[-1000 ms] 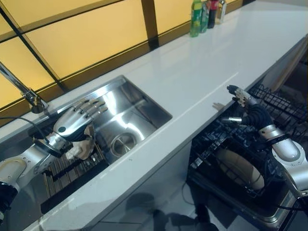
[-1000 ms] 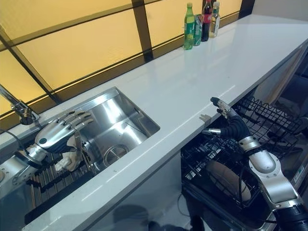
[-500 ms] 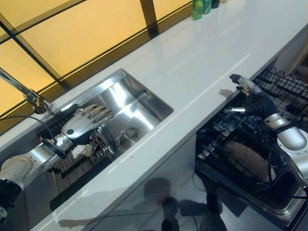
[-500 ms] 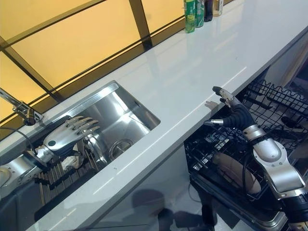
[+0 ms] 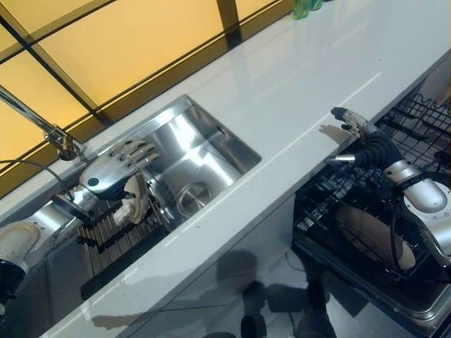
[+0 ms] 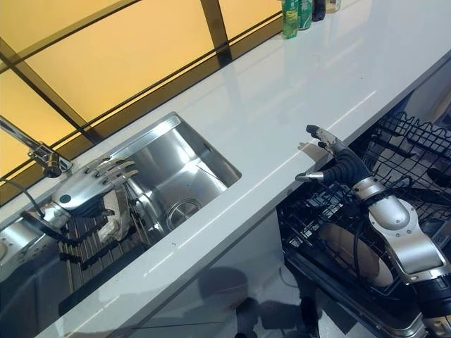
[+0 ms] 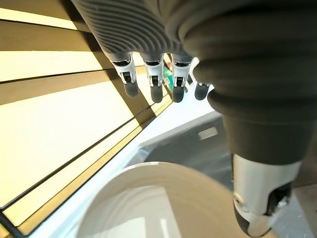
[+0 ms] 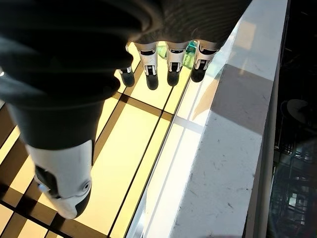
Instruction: Pick up plates and place into dishwasher.
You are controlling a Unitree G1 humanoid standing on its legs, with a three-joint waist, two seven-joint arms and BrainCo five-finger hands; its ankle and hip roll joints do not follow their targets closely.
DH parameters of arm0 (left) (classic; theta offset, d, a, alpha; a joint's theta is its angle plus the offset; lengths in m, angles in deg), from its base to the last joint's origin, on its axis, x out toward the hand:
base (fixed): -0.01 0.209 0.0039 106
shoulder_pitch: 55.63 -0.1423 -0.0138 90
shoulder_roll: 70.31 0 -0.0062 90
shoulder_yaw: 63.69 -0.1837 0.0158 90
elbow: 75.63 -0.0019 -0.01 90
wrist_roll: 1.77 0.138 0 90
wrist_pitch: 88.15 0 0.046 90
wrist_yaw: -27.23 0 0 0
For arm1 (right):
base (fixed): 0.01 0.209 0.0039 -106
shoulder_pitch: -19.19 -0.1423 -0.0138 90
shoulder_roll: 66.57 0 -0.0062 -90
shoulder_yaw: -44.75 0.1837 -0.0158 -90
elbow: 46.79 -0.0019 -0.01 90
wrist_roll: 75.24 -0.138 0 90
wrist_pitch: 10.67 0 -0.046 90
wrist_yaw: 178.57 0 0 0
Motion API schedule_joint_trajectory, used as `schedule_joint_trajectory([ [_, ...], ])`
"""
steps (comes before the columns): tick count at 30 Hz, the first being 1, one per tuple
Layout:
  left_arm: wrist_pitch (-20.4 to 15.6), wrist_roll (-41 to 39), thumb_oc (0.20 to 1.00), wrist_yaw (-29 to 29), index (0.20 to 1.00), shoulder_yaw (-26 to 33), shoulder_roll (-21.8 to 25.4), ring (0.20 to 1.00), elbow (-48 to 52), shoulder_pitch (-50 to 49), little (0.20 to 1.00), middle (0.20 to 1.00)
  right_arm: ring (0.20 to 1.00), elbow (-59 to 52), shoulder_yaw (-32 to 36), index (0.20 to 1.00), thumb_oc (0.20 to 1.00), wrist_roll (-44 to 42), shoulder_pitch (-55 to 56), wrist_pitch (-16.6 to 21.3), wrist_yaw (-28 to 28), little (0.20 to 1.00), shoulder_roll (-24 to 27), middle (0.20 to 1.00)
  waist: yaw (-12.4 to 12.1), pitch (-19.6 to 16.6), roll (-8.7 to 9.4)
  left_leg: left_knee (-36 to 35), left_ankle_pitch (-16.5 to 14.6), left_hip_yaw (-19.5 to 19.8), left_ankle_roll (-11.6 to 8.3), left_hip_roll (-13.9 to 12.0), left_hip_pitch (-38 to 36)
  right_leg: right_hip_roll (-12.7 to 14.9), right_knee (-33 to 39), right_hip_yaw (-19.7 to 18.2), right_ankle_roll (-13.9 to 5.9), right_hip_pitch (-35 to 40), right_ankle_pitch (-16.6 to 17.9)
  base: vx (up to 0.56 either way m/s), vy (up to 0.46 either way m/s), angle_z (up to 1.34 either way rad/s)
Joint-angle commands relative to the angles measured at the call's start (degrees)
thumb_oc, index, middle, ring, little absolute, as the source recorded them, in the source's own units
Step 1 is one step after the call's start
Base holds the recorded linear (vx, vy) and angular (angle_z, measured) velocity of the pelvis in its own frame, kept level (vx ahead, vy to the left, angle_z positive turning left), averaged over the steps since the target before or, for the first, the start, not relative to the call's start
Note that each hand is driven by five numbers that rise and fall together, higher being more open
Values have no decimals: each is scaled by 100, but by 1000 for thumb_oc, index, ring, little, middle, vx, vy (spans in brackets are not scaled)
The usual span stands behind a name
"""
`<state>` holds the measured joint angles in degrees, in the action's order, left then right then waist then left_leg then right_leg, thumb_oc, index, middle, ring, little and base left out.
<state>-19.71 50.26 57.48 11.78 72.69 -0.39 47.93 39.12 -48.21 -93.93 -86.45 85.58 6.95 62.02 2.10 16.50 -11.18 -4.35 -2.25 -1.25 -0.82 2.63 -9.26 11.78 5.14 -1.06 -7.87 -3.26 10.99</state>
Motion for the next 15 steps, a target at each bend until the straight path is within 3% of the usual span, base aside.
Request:
schedule_joint_trajectory([
  [1, 368, -116, 1000, -183, 1000, 316, 724, 1000, -75, -228, 1000, 1000, 1000, -233, 50, 1000, 1000, -159, -337, 163, -9, 1000, 337, 1000, -74, -395, 9, 505, -57, 238, -121, 92, 754, 645, -1139, 91, -407, -238, -900, 0, 0, 0],
  [7, 520, 12, 1000, -428, 1000, 17, 803, 1000, -340, -67, 1000, 1000, 1000, -237, -148, 1000, 1000, -192, -550, 51, 5, 1000, 386, 1000, -25, -399, -38, 428, -37, 224, -149, 67, 692, 650, -1114, 87, -413, -216, -896, 1, 7, 0],
  [15, 564, 387, 1000, -251, 1000, -316, 489, 1000, -755, 34, 1000, 1000, 1000, -202, -386, 1000, 1000, -153, -870, -79, -53, 1000, 405, 1000, 26, -291, -74, 449, -15, 204, -167, 72, 760, 633, -1133, -16, -404, -312, -866, -5, 39, -1],
])
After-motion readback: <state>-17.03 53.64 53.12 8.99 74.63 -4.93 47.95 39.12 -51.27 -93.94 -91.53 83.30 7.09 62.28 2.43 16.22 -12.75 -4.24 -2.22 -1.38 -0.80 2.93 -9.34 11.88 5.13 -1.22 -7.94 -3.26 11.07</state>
